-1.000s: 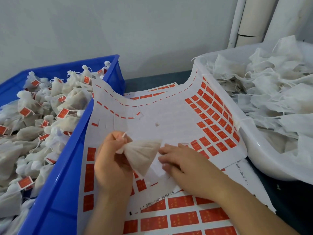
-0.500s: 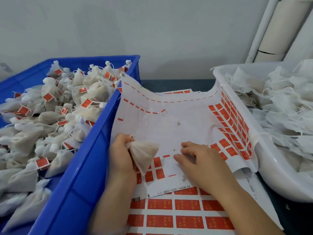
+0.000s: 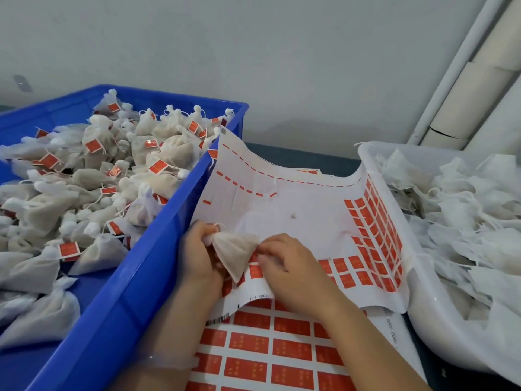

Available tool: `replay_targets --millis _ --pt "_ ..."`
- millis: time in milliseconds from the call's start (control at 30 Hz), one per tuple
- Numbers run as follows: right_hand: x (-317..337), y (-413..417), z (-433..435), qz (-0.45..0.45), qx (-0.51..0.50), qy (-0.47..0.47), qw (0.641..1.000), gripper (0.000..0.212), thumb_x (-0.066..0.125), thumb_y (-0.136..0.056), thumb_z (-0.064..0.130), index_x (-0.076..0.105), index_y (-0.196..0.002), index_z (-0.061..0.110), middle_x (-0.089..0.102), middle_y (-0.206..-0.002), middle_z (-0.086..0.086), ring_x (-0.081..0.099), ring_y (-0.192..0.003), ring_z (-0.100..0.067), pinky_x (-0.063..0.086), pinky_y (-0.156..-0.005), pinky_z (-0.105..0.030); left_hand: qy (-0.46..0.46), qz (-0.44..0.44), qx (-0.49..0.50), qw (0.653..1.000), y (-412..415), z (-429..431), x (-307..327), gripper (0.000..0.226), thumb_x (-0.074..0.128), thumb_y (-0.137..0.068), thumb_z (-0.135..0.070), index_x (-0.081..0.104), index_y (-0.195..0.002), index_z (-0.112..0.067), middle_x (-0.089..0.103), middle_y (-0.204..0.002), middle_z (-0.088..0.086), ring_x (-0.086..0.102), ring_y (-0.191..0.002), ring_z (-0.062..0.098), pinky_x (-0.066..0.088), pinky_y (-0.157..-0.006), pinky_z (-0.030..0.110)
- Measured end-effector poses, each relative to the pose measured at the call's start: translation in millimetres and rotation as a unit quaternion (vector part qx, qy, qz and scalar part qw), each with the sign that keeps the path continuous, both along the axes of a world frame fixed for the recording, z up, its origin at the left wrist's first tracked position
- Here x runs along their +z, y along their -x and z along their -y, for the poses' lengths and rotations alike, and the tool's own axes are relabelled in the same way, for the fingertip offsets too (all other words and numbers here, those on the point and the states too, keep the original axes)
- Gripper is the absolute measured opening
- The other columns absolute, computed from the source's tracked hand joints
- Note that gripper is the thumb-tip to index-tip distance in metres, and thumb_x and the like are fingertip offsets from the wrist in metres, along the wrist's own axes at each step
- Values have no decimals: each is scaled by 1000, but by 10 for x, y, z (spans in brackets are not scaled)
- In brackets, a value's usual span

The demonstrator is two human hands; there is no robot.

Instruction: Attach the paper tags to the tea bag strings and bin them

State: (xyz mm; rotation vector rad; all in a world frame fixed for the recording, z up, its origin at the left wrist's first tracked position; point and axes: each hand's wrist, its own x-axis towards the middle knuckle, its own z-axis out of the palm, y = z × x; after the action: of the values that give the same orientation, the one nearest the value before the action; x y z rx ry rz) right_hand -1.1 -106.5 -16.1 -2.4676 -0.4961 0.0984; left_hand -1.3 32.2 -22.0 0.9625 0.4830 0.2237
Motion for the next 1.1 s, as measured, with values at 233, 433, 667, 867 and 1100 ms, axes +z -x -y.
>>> replay_targets --millis 233,433,667,867,1100 --pt "-195 -3 -3 45 -38 63 996 40 45 -91 51 42 -129 40 37 -137 15 30 -121 -7 22 -104 -27 19 98 20 995 14 4 68 29 48 -80 -12 52 -54 -23 51 -52 -9 52 -52 9 42 -54 25" --pt "-227 35 3 81 -6 105 991 32 39 -96 39 49 -127 35 27 -149 10 11 -139 -13 5 -113 -33 -21 129 -54 990 61 -12 107 27 48 -80 -12 57 -57 -23 55 -56 -6 58 -52 7 51 -51 25" --pt "-181 -12 19 5 29 19 999 25 47 -94 37 55 -118 35 39 -139 19 32 -127 -1 20 -108 -23 2 54 -36 998 -49 -24 45 27 48 -81 -12 51 -55 -17 42 -47 -2 39 -37 9 34 -38 15" --pt "-188 -24 -42 26 23 34 999 21 43 -96 35 55 -111 28 40 -134 14 31 -122 -3 20 -107 -23 61 68 -30 995 -62 -18 12 28 46 -80 -13 44 -52 -16 42 -49 -4 36 -37 6 31 -37 14" --pt "-204 -12 -71 40 5 42 998 22 44 -95 32 51 -115 26 37 -133 11 31 -119 -5 19 -102 -18 64 67 -17 996 -47 5 24 33 46 -80 -12 43 -48 -18 43 -48 -4 36 -38 7 30 -38 12"
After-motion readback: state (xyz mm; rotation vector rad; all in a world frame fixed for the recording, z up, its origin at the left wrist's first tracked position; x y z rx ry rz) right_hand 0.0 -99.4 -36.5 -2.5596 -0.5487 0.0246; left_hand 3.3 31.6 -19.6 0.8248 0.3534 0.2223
